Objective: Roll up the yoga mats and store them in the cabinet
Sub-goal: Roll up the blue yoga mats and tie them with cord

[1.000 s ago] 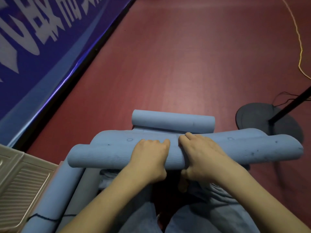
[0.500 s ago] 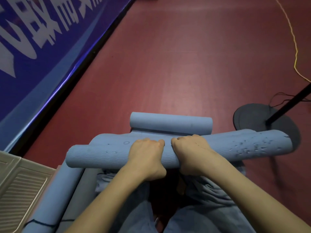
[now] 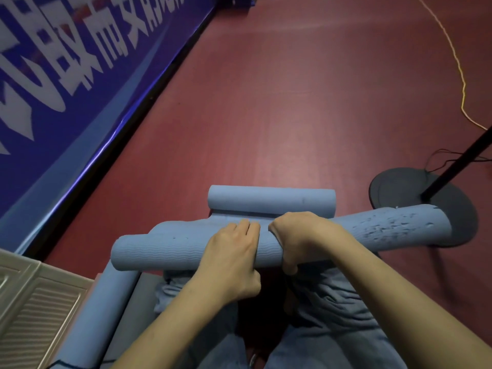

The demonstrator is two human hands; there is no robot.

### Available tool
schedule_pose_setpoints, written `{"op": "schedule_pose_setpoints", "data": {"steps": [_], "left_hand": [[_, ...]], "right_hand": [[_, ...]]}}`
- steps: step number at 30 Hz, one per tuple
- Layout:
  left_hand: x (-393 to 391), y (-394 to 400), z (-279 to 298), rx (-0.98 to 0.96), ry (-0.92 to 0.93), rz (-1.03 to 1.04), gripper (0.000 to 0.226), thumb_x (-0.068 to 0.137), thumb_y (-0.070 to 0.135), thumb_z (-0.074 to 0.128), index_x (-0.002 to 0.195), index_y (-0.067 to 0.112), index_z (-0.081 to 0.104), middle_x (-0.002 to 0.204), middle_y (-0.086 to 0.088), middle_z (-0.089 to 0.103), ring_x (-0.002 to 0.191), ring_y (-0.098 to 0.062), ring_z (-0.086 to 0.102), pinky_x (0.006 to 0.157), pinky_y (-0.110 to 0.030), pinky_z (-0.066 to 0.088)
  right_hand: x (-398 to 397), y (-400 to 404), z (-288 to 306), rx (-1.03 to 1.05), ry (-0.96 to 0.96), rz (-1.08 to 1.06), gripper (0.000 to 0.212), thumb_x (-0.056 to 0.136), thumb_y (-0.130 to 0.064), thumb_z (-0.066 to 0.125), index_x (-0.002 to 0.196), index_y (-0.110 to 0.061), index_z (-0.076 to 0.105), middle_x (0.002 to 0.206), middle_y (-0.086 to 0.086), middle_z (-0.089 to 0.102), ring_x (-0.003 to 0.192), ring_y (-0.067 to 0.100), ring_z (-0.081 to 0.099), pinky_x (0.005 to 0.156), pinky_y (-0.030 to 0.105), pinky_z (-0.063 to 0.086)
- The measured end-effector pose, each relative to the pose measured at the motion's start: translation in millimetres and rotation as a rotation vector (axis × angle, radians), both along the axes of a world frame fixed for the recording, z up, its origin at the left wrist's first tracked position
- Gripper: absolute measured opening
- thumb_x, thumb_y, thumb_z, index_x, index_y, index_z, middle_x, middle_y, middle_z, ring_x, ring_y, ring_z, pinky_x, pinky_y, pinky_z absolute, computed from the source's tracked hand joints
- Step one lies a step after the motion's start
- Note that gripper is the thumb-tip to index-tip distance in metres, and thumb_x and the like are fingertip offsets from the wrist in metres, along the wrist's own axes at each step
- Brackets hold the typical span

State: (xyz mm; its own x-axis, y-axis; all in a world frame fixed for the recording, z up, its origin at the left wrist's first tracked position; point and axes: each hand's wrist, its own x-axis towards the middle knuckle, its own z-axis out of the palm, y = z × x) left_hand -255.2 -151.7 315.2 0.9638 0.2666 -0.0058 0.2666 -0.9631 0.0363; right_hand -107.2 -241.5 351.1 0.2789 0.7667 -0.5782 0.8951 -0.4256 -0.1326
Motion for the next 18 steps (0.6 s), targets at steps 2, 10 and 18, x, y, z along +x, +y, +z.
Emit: {"op": "schedule_pose_setpoints", "data": {"steps": [2, 10, 18], "left_hand": [[-7, 0, -15, 0.031, -0.066, -0.035, 0.06, 0.056, 0.026, 0.066, 0.113, 0.012, 0.055, 0.097, -0.003, 0.056, 0.085, -0.028, 0.056, 0.074, -0.036, 0.048], [7, 1, -24, 0.16, -0.124, -0.006, 0.063, 0.035, 0.012, 0.074, 0.097, 0.012, 0.062, 0.074, -0.006, 0.054, 0.061, -0.029, 0.052, 0.058, -0.034, 0.036], [32, 12, 0, 0.135, 0.094, 0.024, 0.046, 0.071, 0.021, 0.073, 0.109, 0.019, 0.046, 0.103, -0.004, 0.063, 0.094, -0.028, 0.064, 0.076, -0.037, 0.035]], "right_hand": [[3, -1, -1, 0.012, 0.014, -0.023, 0.051, 0.053, -0.035, 0.088, 0.096, -0.021, 0.064, 0.092, -0.002, 0.067, 0.081, 0.021, 0.065, 0.075, 0.04, 0.06], [8, -3, -12, 0.05, -0.047, -0.054, 0.053, 0.05, -0.04, 0.086, 0.096, -0.025, 0.063, 0.091, -0.005, 0.068, 0.083, 0.02, 0.065, 0.073, 0.036, 0.058], [17, -30, -27, 0.367, -0.244, 0.003, 0.066, 0.067, -0.06, 0.071, 0.121, -0.03, 0.046, 0.111, -0.005, 0.057, 0.105, 0.023, 0.054, 0.088, 0.037, 0.041]]}}
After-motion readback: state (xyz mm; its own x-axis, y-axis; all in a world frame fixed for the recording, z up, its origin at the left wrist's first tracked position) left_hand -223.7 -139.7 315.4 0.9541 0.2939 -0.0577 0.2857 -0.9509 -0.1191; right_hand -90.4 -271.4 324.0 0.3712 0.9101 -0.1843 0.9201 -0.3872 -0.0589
